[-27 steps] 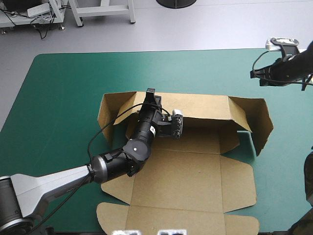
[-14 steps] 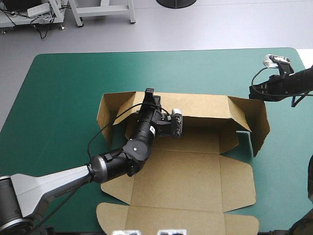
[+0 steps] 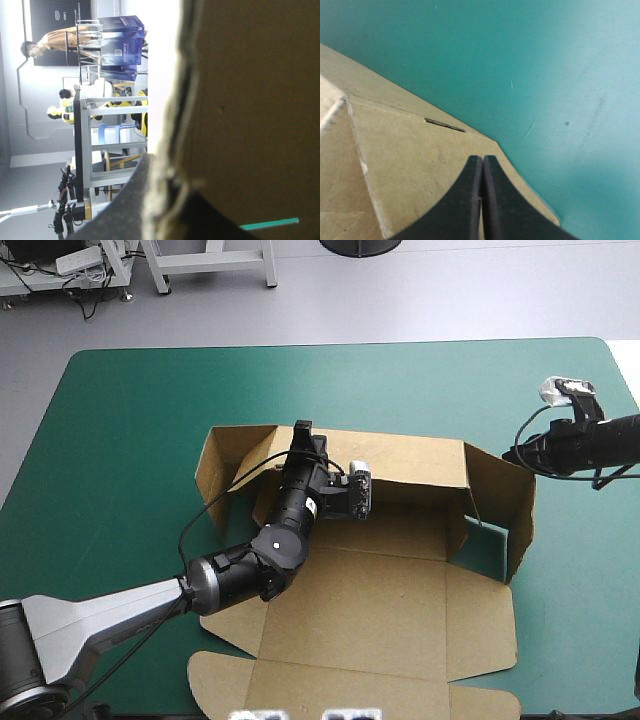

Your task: Fold the box

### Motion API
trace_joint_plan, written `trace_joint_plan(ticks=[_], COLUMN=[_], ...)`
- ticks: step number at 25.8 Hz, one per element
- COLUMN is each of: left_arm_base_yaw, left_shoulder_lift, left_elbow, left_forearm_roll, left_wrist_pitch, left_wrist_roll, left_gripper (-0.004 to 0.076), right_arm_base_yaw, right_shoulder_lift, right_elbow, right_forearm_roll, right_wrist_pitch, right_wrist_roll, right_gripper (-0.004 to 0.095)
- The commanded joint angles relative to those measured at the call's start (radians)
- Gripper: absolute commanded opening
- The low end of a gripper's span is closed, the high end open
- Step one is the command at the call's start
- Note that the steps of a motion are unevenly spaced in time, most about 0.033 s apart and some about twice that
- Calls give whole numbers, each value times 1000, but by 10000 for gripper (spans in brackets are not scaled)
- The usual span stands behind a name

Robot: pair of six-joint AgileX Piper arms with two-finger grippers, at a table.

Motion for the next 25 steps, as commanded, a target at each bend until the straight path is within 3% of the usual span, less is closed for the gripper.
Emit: trace_joint_plan(ticks=[1,10,15,20,24,25], left_arm_base_yaw=[4,4,4,4,4,4], left_shoulder_lift=[-24,-24,-24,-24,-24,-24], left_elbow=[-3,-3,-3,-3,-3,-3], left_forearm_roll=[-76,-87,-84,-84,-87,-87], left_wrist_pitch=[62,62,62,60,62,62], left_wrist_roll=[-55,-100,-235,-275,-283,-283], left_gripper=[-9,-9,-9,-9,-9,-9], right_arm_base_yaw=[-23,-28,-28,-28,-28,-28], right_shoulder_lift=[-68,-92,-94,-104,-183,-221], right_elbow=[30,172,172,188,347,424], right_forearm_roll=[59,46,51,63,154,201], right_wrist_pitch=[45,21,10,48,-42,-112], right_wrist_roll=[-32,-86,-72,-96,-181,-235], right_gripper=[-20,-20,-20,-18,-18,-18])
